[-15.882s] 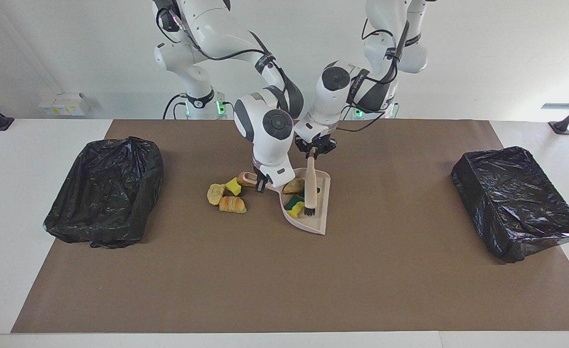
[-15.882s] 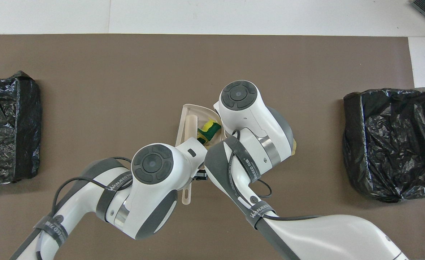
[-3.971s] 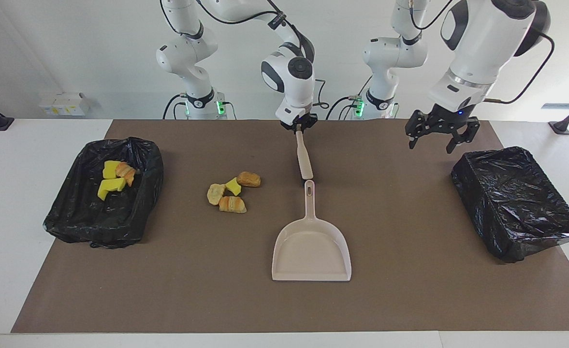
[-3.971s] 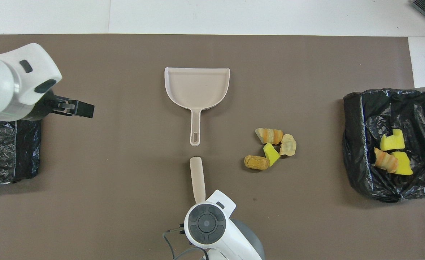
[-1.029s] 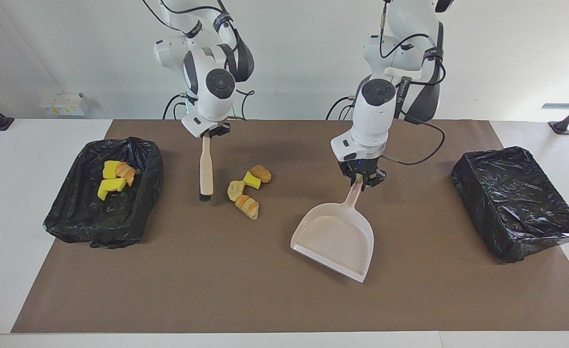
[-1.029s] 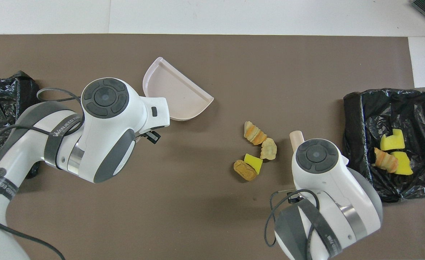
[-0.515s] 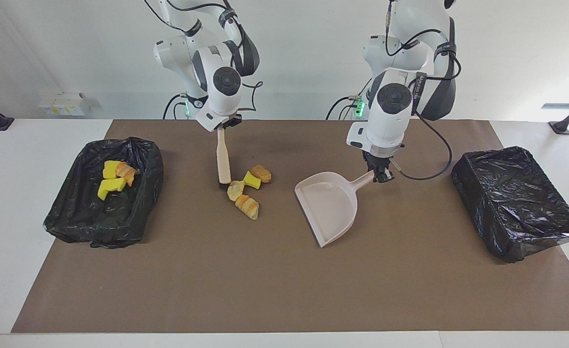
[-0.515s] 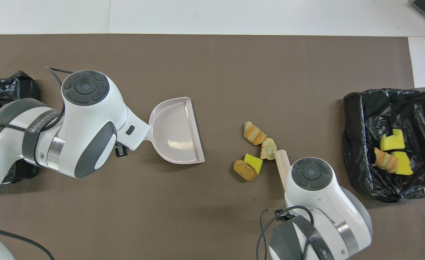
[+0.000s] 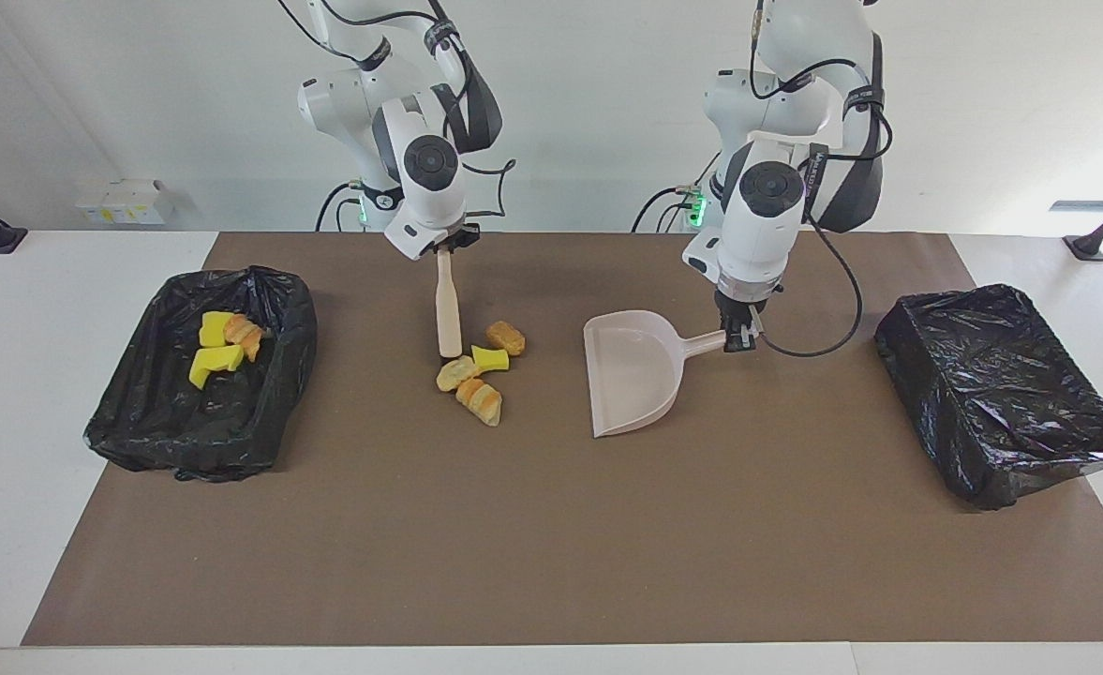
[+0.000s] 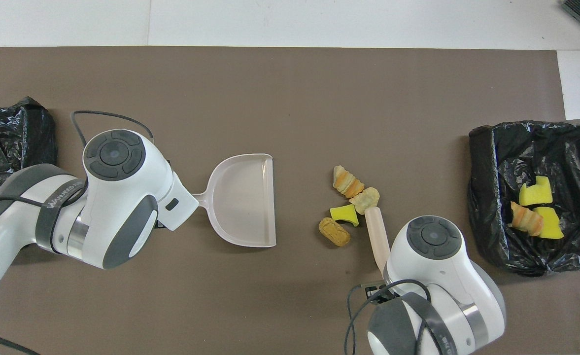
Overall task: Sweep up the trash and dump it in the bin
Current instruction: 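Sweep the yellow sponge pieces into the dustpan with the right gripper's brush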
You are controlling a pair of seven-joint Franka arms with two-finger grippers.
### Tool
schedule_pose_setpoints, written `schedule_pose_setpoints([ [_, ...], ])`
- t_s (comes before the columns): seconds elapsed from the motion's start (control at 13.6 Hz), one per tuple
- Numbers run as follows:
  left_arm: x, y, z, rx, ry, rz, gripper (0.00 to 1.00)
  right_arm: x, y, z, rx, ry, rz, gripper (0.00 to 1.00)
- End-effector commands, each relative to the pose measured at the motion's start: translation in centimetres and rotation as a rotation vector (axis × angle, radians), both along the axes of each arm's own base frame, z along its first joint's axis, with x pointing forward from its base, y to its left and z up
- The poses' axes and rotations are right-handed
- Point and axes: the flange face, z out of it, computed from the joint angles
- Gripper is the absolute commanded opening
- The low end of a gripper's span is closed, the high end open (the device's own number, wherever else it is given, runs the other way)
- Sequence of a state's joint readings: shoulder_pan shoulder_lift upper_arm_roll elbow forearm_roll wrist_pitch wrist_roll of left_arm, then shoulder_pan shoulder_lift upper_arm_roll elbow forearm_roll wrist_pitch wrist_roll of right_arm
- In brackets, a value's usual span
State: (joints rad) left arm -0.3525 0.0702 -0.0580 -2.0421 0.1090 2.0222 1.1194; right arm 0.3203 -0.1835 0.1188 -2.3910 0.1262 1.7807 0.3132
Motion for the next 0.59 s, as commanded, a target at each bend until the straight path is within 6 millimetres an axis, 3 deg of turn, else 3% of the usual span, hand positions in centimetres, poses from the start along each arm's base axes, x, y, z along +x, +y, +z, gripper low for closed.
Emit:
schedule_pose_setpoints([
  [0.0, -2.4, -2.4, -1.3, -0.015, -0.059, 0.035, 0.0, -0.1, 0.7, -0.5, 0.084, -0.008, -0.036, 0.0],
  [0.29, -4.1, -4.8, -4.2, -0.031, -0.068, 0.058, 0.0, 0.2, 4.1, -1.2, 0.198, -0.03, -0.146, 0.0],
  [0.51, -5.1, -6.5, -4.4, -0.045, -0.087, 0.062, 0.0, 0.4, 7.7, -0.9, 0.318, -0.047, -0.221, 0.0],
])
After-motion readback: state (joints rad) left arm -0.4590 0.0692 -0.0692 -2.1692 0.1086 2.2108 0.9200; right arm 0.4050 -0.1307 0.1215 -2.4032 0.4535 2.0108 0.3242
